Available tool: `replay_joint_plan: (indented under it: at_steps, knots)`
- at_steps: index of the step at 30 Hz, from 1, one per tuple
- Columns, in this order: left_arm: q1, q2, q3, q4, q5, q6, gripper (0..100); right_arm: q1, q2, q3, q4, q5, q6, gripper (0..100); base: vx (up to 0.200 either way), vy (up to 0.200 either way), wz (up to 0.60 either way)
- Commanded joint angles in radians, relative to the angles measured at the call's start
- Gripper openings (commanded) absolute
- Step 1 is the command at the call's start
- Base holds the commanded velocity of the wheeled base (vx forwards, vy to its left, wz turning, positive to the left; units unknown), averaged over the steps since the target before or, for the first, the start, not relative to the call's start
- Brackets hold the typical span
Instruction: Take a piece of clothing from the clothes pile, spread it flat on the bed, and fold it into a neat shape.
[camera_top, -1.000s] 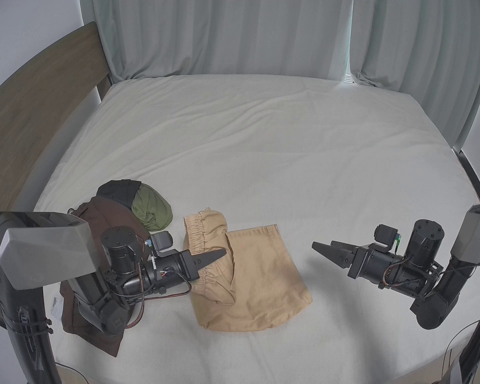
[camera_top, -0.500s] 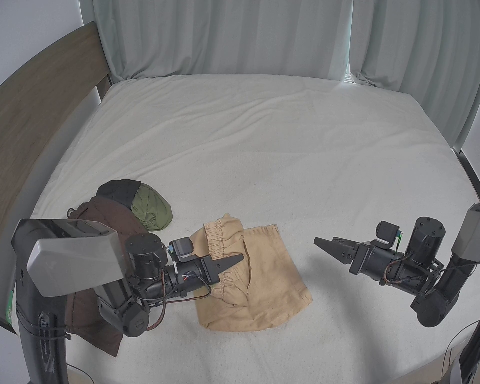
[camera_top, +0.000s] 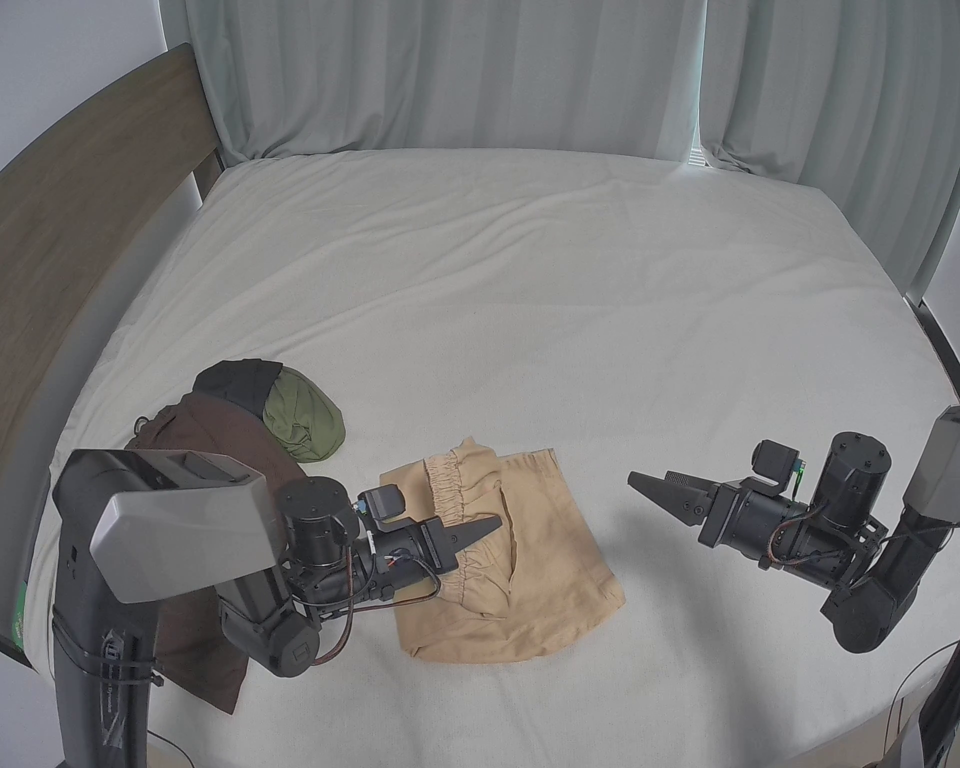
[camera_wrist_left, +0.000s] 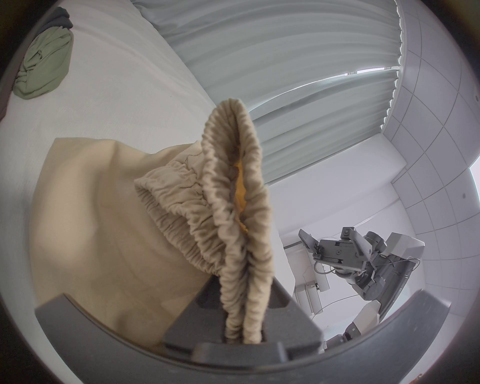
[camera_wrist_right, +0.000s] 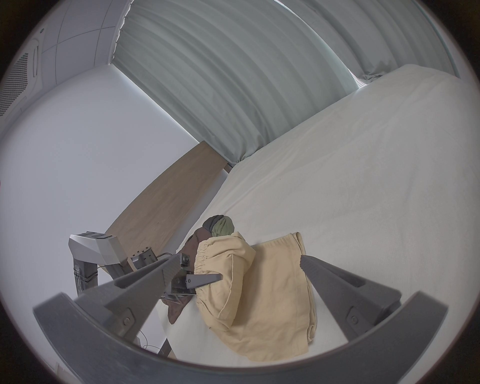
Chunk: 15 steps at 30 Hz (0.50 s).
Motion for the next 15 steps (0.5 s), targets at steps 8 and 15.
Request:
replay_joint_plan:
  at_steps: [8, 15]
  knots:
    - [-0.007, 0.031, -0.025, 0.000, 0.010, 0.000, 100, 0.000, -0.001, -0.001, -0.001, 0.000, 0.000, 100, 0.000, 0.000, 0.00]
    - [-0.006, 0.034, -0.018, -0.001, 0.015, 0.010, 100, 0.000, -0.001, -0.001, -0.001, 0.000, 0.000, 100, 0.000, 0.000, 0.00]
